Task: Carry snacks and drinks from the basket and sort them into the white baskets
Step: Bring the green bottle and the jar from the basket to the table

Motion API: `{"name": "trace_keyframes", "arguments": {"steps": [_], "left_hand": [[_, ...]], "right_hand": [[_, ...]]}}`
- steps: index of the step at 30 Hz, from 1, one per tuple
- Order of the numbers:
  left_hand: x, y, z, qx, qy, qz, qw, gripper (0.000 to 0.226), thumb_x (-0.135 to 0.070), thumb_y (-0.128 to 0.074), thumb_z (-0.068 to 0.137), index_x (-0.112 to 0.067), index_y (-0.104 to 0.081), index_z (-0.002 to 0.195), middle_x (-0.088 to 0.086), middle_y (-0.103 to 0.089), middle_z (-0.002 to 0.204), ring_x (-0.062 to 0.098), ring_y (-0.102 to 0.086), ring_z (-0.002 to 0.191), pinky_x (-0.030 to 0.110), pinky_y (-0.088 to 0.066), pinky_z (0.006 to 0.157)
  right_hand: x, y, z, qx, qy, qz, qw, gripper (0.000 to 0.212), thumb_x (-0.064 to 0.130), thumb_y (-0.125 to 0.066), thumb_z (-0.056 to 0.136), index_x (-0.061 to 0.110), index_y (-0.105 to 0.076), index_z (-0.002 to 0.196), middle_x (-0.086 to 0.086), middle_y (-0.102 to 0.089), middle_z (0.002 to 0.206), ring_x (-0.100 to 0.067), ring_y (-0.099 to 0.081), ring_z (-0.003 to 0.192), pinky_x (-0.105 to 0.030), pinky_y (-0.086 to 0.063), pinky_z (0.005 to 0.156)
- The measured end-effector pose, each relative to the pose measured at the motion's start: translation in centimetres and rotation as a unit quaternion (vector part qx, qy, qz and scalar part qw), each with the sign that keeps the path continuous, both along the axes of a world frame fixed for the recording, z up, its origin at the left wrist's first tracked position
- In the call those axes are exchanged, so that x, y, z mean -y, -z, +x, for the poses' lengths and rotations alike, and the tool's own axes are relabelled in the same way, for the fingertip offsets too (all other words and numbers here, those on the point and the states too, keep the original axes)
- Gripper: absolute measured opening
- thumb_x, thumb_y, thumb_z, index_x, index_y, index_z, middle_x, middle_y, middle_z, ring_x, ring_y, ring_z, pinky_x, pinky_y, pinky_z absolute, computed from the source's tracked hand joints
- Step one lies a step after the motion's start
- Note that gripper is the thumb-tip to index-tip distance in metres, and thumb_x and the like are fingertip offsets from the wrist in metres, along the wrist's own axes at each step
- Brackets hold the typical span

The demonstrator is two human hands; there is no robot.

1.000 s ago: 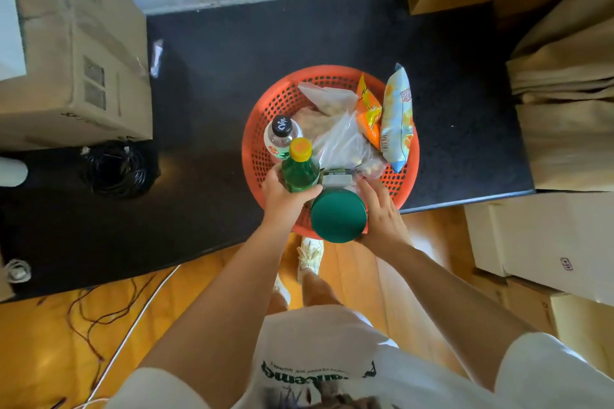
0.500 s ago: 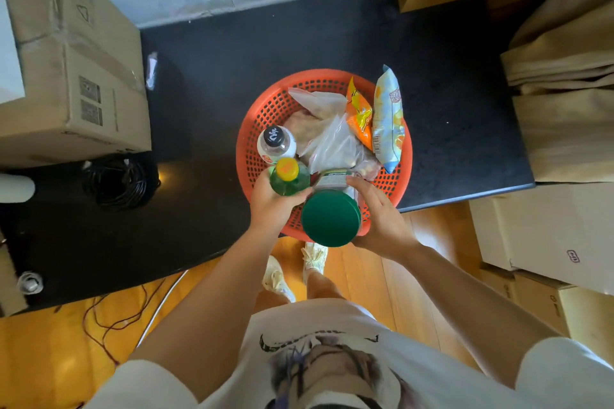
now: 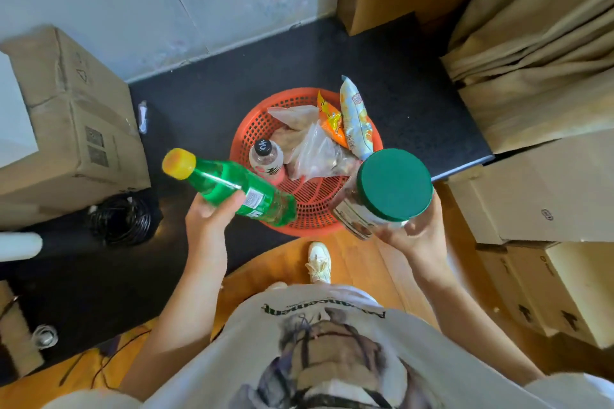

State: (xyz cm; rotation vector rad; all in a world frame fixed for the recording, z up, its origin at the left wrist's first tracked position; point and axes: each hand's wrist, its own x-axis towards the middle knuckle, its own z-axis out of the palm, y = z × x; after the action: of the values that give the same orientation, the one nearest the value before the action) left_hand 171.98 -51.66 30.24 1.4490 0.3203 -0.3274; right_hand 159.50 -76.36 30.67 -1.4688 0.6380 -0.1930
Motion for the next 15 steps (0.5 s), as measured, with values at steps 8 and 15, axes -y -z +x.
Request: {"name": "trace_keyframes", "arguments": {"steps": [8, 15], "left_hand": [[-3.7, -2.6, -1.9, -0.009, 0.158, -0.131, 0.979, 0.066, -0.047, -0.087, 0.039, -0.016, -0.066, 0.094, -0.005, -0.073, 0.082, 0.013, -0.068, 0.080, 0.028, -0.054, 0.076], [-5.8, -3.9, -5.9, -0.049, 0.347, -0.121, 0.929, 0.081, -0.057, -0.083, 0.043, -0.011, -0.057, 0.103, 0.008, -0.062, 0.090, 0.022, -0.061, 0.080, 0.034, -0.051, 0.074]], "right_hand": [[-7.6, -0.8, -8.1, 0.035, 0.202, 0.092, 0.974, 0.059, 0.008, -0.055, 0.066, 0.007, -0.043, 0.124, -0.007, -0.064, 0.110, -0.024, -0.061, 0.102, -0.040, -0.049, 0.085], [-17.6, -1.7, -15.8, 0.056, 0.330, 0.140, 0.932, 0.069, 0.021, -0.057, 0.069, 0.003, -0.037, 0.133, -0.022, -0.054, 0.120, -0.036, -0.055, 0.107, -0.047, -0.046, 0.088]]}}
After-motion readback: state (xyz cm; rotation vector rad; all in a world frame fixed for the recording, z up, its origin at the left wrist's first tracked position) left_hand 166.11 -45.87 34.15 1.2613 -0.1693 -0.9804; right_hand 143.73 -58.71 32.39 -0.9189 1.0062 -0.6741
